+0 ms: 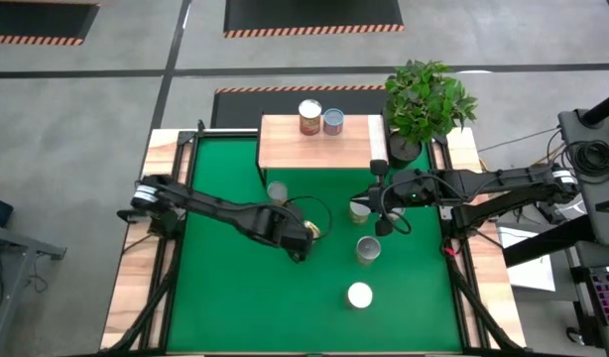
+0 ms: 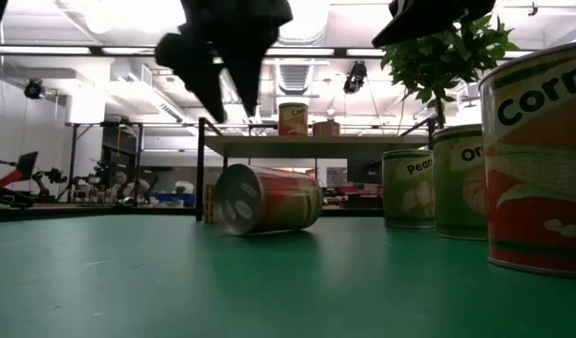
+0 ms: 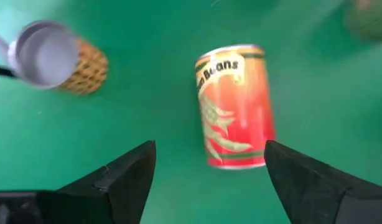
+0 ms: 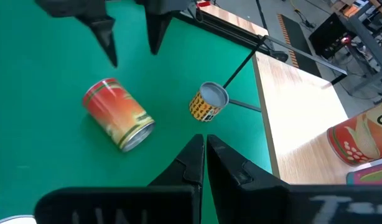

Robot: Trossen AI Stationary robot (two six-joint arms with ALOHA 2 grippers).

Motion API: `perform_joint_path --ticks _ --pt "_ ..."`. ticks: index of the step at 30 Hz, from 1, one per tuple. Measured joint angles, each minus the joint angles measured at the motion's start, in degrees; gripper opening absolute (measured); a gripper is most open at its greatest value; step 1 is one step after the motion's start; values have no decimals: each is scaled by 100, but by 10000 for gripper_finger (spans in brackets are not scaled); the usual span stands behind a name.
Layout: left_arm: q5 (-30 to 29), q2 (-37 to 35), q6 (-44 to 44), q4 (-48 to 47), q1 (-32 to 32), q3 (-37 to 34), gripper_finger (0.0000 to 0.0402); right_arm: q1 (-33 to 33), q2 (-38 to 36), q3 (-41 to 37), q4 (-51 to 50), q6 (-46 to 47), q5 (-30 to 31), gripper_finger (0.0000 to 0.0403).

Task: Pick and place cans onto a shelf
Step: Put the canned green beans on the shelf

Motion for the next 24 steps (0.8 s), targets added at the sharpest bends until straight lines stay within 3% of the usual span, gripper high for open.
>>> perform_joint_path --ticks 10,18,24 --pt "95 97 140 729 -7 22 322 0 4 0 -28 -3 -1 9" --pt "347 300 231 1387 -7 17 394 0 7 0 -28 -11 -2 9" --pt "256 600 318 1621 -13 17 371 0 7 -1 -30 -15 -2 9"
